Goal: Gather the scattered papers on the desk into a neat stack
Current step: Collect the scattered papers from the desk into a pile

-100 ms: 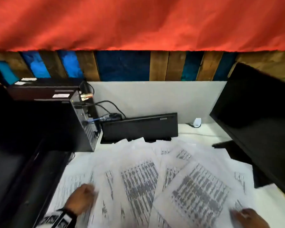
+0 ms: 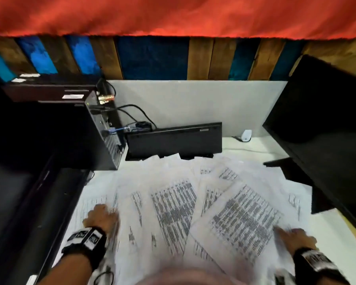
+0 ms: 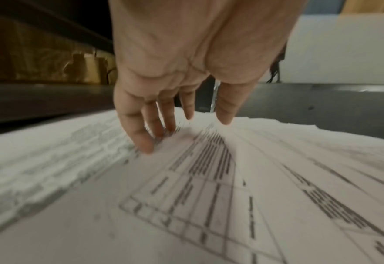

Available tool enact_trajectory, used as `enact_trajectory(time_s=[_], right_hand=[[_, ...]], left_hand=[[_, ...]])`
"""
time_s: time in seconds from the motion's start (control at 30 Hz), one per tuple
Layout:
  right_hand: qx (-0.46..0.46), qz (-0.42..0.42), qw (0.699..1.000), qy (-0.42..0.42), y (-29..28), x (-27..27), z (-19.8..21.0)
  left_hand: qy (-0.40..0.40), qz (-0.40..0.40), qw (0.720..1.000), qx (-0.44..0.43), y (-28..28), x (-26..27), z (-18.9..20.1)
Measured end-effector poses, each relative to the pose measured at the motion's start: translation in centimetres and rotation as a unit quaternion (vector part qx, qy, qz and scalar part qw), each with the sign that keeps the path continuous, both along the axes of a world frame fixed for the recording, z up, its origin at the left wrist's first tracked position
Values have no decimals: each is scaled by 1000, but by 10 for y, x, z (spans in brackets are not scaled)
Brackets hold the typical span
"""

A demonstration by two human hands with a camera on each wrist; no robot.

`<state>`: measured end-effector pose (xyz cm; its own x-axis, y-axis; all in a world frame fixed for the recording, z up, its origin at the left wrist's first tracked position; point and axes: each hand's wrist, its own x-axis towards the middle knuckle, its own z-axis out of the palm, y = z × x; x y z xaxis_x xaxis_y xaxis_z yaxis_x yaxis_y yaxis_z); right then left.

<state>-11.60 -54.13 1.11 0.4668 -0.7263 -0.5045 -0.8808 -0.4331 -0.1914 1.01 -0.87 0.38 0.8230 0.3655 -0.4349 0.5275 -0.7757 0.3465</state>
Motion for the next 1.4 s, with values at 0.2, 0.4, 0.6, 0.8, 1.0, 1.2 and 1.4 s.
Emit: enact_trajectory(time_s=[0.2,0.4,0.6,0.8,1.0,1.2,1.4], right_hand=[[-44,148,988,23,59,44,7],[24,262,964,-21,111,63,9],[1,101,995,-5,103,62,7],[241,50,960,-134,144,85,3],[267,61,945,-181,155,81,-1],[207,-26,936,-284,147,89,-8],[322,-131,893,-287,127,98,-10]], left_hand=[[21,-46,999,12,-28,7,-14],[-8,-162,969,-189,-74,5,-14],[15,-67,998,9,-73,5,-16],[52,-129,964,-226,-122,0,-14],[-27,-54,975,-215,-125,-4,-17],[-9,-92,963,-252,-130,-8,-6],[-41,-114,950,-287,-131,-16,-3]])
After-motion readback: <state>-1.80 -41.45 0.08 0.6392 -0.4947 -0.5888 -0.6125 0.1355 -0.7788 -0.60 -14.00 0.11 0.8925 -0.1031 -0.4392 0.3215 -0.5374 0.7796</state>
